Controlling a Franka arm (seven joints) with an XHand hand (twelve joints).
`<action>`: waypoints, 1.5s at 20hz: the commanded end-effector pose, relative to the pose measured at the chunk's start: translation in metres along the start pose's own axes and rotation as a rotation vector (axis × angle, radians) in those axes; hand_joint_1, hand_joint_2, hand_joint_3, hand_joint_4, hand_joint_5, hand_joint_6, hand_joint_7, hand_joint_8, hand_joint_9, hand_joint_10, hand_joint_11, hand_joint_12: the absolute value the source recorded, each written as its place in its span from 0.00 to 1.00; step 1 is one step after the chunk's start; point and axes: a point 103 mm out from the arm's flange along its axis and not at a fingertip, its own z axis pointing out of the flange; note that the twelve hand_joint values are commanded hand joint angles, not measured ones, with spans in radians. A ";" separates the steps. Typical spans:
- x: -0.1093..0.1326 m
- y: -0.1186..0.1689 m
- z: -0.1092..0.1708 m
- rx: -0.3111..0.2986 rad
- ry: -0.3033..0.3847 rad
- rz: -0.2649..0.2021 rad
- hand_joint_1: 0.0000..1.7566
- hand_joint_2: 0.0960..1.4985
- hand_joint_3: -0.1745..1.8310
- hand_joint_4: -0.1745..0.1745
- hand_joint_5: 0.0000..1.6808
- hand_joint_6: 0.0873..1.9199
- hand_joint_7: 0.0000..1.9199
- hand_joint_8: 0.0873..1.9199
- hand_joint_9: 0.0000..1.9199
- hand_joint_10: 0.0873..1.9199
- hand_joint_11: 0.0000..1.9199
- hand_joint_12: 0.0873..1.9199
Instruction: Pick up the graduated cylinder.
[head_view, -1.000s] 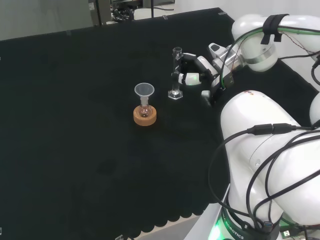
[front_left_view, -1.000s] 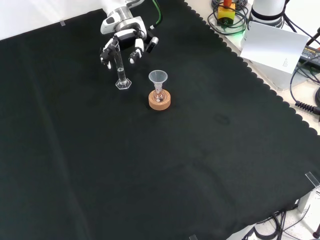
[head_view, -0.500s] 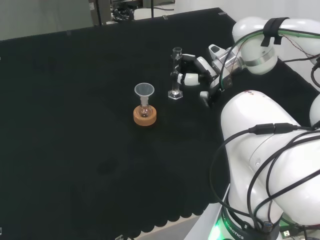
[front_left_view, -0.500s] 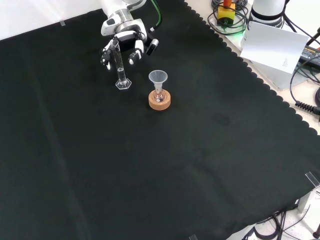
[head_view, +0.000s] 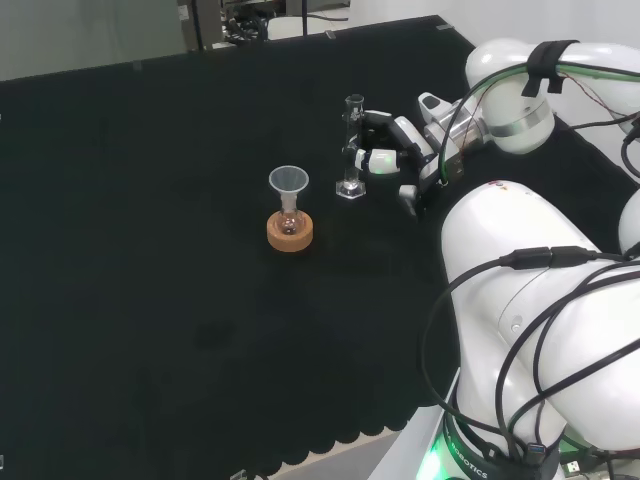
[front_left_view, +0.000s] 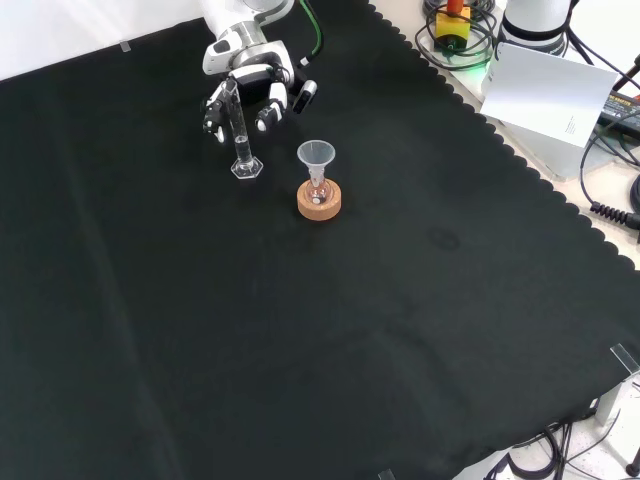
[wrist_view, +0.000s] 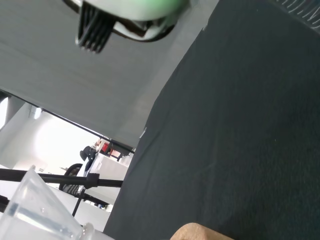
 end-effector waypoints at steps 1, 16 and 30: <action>0.001 0.000 0.000 -0.010 0.004 -0.001 0.61 0.41 0.41 0.48 0.33 0.10 0.28 0.28 0.44 0.20 0.29 0.62; 0.003 0.002 0.002 -0.028 0.016 -0.003 0.62 0.42 0.41 0.48 0.33 0.20 0.33 0.27 0.47 0.17 0.33 0.60; 0.001 0.004 0.006 -0.030 0.023 0.008 0.63 0.45 0.41 0.49 0.35 0.26 0.34 0.27 0.49 0.16 0.36 0.58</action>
